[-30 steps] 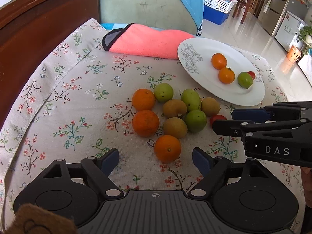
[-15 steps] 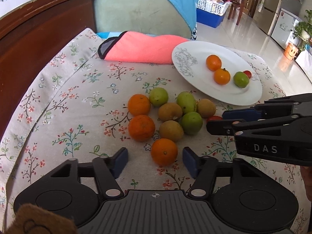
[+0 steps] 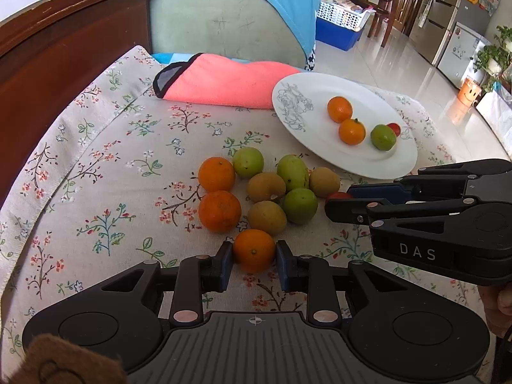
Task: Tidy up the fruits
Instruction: 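Grasp an orange with the left tool while the right tool grasps a red cherry tomato, then carry the orange and tomato with both tools over the white plate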
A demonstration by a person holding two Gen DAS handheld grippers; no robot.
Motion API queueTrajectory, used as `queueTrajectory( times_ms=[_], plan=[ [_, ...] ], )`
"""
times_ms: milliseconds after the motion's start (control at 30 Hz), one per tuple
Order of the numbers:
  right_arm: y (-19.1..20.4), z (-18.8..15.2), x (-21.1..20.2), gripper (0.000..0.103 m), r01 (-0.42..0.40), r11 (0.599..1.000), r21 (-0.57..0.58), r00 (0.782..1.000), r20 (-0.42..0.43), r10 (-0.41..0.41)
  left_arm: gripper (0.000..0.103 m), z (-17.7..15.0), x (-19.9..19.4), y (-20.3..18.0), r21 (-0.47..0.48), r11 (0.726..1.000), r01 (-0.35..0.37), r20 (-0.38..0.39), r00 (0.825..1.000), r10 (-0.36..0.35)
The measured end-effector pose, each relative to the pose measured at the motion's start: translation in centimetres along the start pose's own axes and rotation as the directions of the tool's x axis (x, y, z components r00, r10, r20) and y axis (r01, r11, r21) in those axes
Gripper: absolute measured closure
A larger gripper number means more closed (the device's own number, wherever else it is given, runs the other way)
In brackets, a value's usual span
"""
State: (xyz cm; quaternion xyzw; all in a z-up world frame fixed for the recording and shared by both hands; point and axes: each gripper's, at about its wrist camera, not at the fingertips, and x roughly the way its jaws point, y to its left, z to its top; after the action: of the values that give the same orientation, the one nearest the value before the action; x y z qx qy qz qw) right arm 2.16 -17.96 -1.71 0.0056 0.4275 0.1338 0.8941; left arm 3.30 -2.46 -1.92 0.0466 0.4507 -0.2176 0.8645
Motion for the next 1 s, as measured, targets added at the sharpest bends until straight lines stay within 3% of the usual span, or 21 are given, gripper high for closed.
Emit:
queueTrajectory(
  times_ms=[567, 1000],
  plan=[
    [-0.4, 1.0, -1.7, 0.079, -0.012, 0.999, 0.04, 0.999, 0.044, 0.01, 0.077, 1.3, -1.5, 0.0, -0.036, 0.999, -0.002, 0.053, 0.999, 0.004],
    [-3.3, 4.8, -6.0, 0.079, -0.001, 0.987, 0.158, 0.978, 0.204, -0.032, 0.077, 5.4, -2.6, -0.7, -0.094, 0.995, 0.03, 0.153, 0.988, -0.015]
  ],
)
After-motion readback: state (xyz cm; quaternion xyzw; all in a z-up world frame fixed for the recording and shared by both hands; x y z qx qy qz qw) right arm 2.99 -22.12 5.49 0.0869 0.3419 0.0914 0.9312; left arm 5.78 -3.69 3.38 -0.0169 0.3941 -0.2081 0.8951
